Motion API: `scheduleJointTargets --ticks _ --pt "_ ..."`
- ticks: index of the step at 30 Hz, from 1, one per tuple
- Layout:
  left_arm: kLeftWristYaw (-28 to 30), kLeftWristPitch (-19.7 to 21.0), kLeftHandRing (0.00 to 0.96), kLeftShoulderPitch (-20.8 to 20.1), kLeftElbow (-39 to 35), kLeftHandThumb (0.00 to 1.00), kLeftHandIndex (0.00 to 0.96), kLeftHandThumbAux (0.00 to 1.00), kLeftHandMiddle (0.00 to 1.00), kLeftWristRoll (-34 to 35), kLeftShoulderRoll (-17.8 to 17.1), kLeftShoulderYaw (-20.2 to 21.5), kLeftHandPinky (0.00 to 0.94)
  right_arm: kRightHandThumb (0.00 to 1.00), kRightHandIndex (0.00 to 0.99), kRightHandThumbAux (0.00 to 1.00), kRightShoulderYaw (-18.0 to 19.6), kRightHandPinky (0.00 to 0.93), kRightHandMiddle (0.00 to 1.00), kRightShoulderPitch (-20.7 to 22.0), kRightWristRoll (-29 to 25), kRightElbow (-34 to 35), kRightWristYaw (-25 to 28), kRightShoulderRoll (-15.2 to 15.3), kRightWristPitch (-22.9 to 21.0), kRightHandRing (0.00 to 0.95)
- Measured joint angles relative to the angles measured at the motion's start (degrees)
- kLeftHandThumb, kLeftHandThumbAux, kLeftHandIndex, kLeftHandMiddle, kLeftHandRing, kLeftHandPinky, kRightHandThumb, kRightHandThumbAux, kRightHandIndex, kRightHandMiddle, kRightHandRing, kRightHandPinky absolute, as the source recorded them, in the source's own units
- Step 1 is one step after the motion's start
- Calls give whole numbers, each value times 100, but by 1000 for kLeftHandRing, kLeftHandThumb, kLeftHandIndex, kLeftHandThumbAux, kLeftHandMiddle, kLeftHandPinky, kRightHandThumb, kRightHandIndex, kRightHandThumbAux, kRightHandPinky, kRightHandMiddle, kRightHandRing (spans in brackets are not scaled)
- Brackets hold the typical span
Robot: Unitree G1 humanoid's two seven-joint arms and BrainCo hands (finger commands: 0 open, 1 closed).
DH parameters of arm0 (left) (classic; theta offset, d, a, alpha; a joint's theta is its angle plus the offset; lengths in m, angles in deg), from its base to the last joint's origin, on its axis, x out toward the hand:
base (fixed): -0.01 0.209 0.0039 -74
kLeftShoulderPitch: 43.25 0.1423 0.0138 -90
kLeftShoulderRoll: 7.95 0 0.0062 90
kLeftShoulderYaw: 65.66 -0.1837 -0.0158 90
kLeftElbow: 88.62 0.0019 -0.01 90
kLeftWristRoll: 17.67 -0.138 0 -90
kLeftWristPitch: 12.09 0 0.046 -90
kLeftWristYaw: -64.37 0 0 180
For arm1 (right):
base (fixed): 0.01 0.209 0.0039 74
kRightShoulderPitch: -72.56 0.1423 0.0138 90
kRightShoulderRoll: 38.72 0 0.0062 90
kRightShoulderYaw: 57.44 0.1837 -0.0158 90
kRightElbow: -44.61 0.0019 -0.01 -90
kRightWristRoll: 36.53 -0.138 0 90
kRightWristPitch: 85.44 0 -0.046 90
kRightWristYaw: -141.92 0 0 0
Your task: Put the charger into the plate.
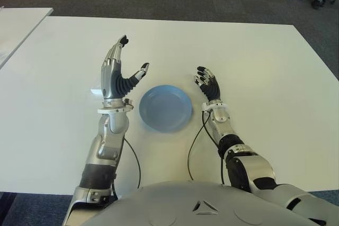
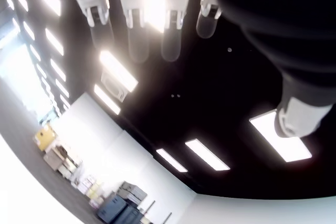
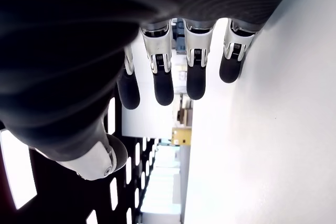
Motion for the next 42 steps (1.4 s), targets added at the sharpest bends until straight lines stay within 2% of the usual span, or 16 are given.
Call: scheduleJointTargets --ticks 5,12,16,21,29,42 --pt "-817 607 75 -543 959 396 82 458 89 -513 -251 -2 42 0 204 718 3 156 218 38 0 0 2 4 25 172" --pt "-1389 1298 16 -1320 2516 366 65 403 27 -570 -525 3 5 0 203 713 8 161 231 54 -1 14 2 7 39 186" --pt "-1283 1965 3 -1677 3296 327 16 355 5 -562 -676 -117 1 0 198 702 56 157 233 46 -33 -45 65 -7 16 190" --pt "-866 2511 0 -1765 3553 304 2 319 0 -433 -766 -234 0 0 197 692 122 147 229 53 -117 -74 192 -27 30 185" --pt "-458 2905 0 -1889 3848 274 0 291 0 -178 -860 -436 0 0 216 704 151 143 237 60 -121 -139 168 -27 132 185" --pt "-322 3227 0 -2398 4825 263 0 292 0 145 -988 -834 0 0 246 721 48 132 258 61 89 -196 -338 -29 305 190"
